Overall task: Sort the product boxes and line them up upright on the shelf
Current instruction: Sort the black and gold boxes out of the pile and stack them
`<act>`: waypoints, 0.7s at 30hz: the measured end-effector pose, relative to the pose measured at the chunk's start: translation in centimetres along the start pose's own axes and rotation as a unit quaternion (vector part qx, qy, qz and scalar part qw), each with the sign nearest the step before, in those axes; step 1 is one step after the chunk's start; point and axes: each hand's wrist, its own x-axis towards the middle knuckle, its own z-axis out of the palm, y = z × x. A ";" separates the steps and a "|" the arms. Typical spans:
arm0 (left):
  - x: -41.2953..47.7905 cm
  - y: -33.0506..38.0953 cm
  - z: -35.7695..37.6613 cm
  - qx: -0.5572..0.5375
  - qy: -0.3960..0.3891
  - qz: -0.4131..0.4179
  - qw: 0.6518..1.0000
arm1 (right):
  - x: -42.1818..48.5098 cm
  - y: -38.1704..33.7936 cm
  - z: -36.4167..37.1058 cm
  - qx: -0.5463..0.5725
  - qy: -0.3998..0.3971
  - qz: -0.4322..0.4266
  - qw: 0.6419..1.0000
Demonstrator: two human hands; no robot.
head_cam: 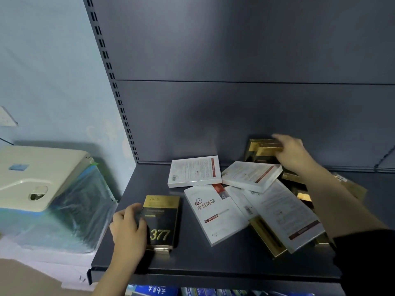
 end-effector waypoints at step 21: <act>-0.5 7.1 -2.0 -0.160 -0.049 0.128 0.978 | -0.5 -7.2 -5.5 0.176 -0.011 -0.146 0.974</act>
